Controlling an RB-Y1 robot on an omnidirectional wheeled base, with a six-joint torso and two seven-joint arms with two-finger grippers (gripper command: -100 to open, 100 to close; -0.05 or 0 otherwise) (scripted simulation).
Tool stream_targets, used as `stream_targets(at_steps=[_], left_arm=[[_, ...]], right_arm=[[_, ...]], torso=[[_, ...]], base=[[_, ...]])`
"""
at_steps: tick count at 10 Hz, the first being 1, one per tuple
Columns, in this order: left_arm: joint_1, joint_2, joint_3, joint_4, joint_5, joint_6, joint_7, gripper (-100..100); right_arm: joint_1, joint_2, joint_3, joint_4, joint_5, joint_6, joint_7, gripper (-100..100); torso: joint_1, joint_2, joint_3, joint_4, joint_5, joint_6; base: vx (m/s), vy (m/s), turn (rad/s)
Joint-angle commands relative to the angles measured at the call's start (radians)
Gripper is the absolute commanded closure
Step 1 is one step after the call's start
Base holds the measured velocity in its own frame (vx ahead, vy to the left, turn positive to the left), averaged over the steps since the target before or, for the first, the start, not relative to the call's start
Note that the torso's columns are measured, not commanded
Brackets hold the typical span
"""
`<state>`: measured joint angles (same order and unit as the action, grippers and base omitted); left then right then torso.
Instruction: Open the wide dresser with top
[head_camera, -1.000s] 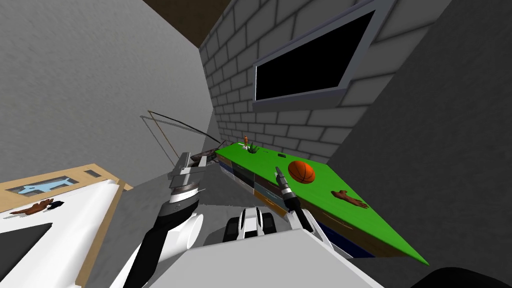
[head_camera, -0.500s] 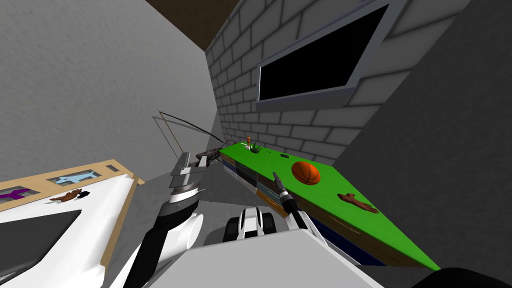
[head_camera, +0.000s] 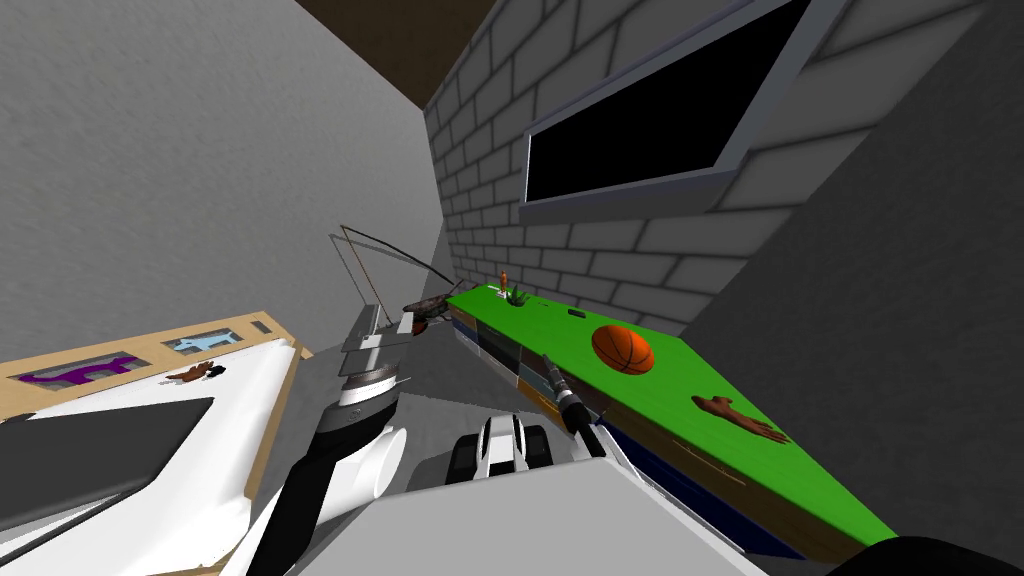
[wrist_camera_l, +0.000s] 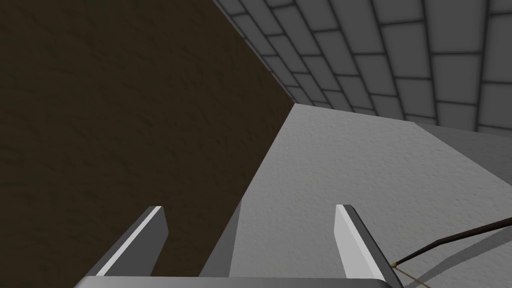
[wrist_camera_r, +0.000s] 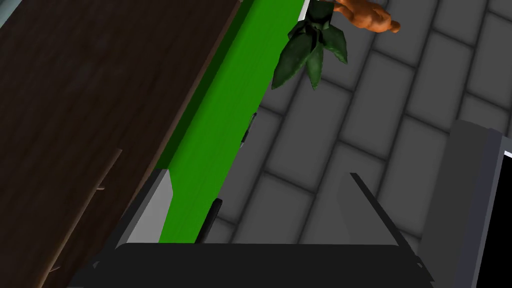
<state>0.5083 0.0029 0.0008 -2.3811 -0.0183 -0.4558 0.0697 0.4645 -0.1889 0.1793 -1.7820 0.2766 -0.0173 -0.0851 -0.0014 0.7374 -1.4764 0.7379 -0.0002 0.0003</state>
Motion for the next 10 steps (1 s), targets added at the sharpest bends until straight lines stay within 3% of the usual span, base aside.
stream_targets(at_steps=[1,2,4,6,7,8,10], left_arm=[[0.0,0.0,0.0,0.0,0.0,0.0,0.0,0],[0.0,0.0,0.0,0.0,0.0,0.0,0.0,0],[0.0,0.0,0.0,0.0,0.0,0.0,0.0,0],[0.0,0.0,0.0,0.0,0.0,0.0,0.0,0],[0.0,0.0,0.0,0.0,0.0,0.0,0.0,0],[0.0,0.0,0.0,0.0,0.0,0.0,0.0,0],[0.0,0.0,0.0,0.0,0.0,0.0,0.0,0]], right_arm=[[-0.013,-0.006,0.018,0.063,0.03,0.072,-0.001,-100],[-0.026,-0.009,0.037,0.109,0.061,0.103,-0.001,-100],[-0.026,-0.009,0.037,0.122,0.061,0.138,-0.001,-100],[-0.039,-0.011,0.056,0.181,0.093,0.204,-0.001,-100],[-0.039,-0.011,0.056,0.182,0.093,0.205,-0.001,-100],[-0.053,-0.012,0.076,0.214,0.125,0.259,0.0,-100],[-0.068,-0.012,0.096,0.272,0.158,0.311,0.001,-100]], torso=[[0.002,0.0,0.0,0.0,0.0,-0.001],[0.001,0.001,0.0,0.0,0.0,0.0],[0.002,0.001,0.001,0.0,0.0,0.0],[0.002,0.0,0.0,0.0,0.0,-0.001],[0.002,0.001,0.0,0.0,0.001,0.0],[0.0,0.0,0.0,0.0,0.0,0.0],[0.002,0.0,0.0,0.0,0.0,0.0]], base=[[-0.001,0.052,0.094],[-0.003,0.057,0.141],[0.0,0.045,0.042],[0.002,0.063,0.148],[0.007,0.027,-0.031],[0.016,0.054,0.172],[0.018,0.063,0.133]])
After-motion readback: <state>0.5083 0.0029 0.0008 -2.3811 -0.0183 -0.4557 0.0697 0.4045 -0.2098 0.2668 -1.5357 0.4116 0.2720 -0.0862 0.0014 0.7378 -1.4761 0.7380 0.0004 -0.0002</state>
